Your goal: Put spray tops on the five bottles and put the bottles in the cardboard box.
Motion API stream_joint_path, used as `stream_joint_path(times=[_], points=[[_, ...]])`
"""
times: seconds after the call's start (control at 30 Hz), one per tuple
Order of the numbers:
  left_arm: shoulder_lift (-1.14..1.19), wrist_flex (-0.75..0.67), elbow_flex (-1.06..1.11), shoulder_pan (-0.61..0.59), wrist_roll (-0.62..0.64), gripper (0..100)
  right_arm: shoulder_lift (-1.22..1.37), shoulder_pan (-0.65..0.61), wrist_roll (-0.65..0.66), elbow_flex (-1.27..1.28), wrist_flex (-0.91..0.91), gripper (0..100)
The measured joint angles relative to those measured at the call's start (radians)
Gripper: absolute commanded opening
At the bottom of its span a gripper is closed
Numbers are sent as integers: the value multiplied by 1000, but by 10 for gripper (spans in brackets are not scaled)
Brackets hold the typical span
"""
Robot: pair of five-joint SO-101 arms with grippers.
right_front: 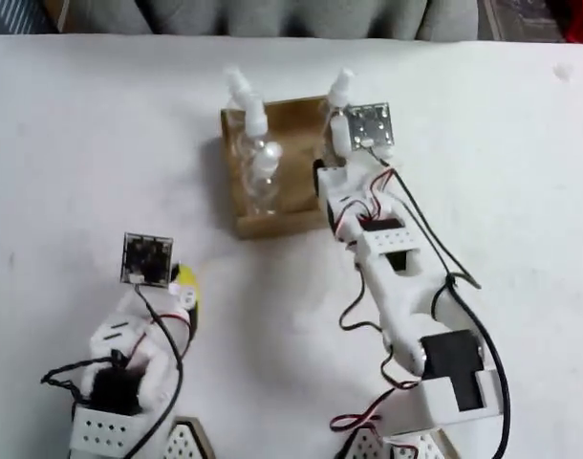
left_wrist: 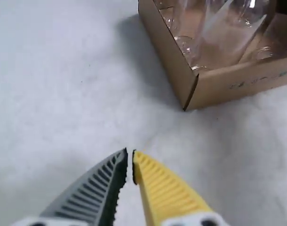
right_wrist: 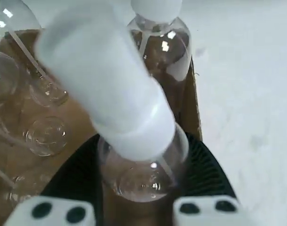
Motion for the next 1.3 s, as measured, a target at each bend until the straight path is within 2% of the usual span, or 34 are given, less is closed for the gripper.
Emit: stream_joint_path(times=[0.63,0.9,1.3], points=[[0,0,0,0,-6,20,15,0,0,-11,-6,23],[0,0,0,0,-6,20,15,-2,0,-11,-6,221],[0,2,0,0,-6,20,18,-20,0,-9,-6,241]])
